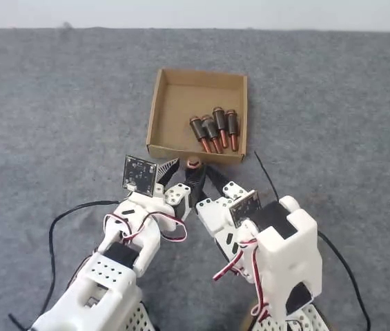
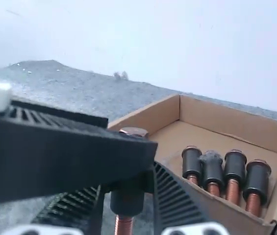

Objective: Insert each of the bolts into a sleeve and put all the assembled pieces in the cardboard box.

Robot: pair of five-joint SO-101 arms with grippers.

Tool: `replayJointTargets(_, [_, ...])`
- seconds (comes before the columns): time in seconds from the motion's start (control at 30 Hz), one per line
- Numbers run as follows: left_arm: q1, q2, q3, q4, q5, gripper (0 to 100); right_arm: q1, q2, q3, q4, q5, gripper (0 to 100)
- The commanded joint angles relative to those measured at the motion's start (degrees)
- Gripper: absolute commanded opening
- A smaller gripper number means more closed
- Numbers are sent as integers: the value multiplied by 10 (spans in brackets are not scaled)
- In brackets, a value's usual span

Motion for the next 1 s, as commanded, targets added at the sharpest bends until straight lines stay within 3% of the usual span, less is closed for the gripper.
replayJointTargets(0.0, [-3, -3, -3, -1, -4, 195, 9, -9, -11, -12, 12, 6])
replayJointTargets(0.7, [-19, -31, -7, -75, 38, 195, 10, -7, -30, 16, 12, 6])
replayJointTargets(0.97, [-33, -213, -7, 111, 63, 194, 10, -6, -30, 16, 12, 6])
